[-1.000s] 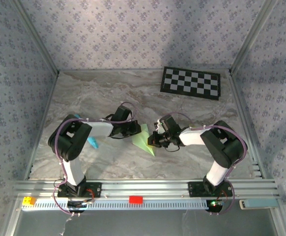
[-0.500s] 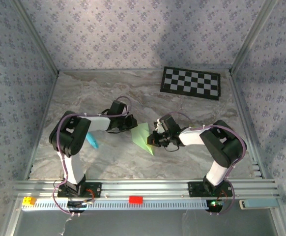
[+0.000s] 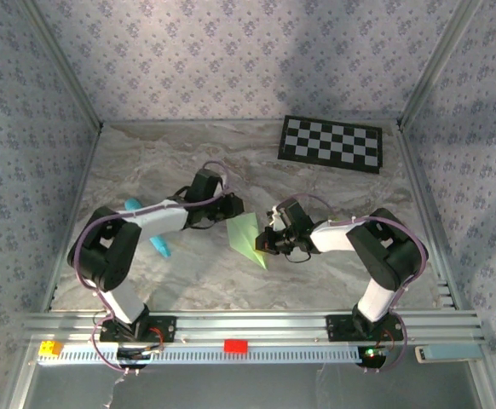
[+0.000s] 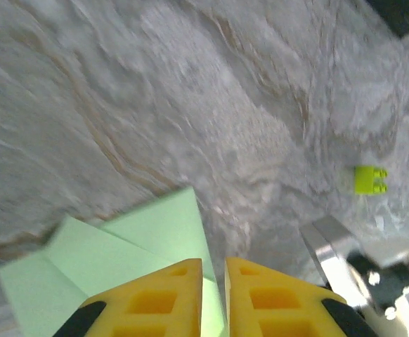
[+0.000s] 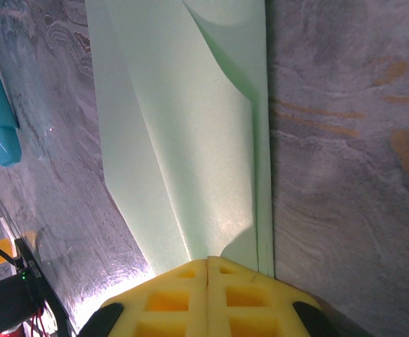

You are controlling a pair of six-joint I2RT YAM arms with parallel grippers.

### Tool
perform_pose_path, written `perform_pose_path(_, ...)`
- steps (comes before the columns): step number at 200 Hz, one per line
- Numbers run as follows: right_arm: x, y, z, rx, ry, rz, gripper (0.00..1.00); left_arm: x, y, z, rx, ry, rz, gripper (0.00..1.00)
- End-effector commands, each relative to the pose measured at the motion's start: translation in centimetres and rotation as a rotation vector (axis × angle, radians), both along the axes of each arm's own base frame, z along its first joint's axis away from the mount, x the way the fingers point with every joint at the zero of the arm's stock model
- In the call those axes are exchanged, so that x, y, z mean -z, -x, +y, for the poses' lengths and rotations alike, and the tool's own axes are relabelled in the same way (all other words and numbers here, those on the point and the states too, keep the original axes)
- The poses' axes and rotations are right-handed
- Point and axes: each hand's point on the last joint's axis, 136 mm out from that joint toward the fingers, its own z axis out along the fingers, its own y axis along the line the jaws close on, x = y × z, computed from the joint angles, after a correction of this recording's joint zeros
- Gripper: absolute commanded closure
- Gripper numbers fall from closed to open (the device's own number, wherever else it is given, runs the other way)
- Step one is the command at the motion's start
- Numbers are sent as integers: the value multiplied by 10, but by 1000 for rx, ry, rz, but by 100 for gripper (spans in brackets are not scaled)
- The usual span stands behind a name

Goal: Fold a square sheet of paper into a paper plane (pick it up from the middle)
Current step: Fourth fold the wing at the center of the table.

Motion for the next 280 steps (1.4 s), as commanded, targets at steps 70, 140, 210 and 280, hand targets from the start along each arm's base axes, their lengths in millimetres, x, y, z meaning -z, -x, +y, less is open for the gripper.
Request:
perform_pose_path(70,44,37,-47,-4,216,138,100,77,28,3,12,-94,134,90)
perform_pose_path(140,-22,9,-8,-54,41,3,98,93,43,14,-10,-99,170,92)
perform_pose_path(210,-3,-3,17,-80,78,39,92,94,44,11,-4,-106,174,92)
perform_pose_path(280,10,11,0,-42,61,78,89,94,43,14,-8,-126,168,93)
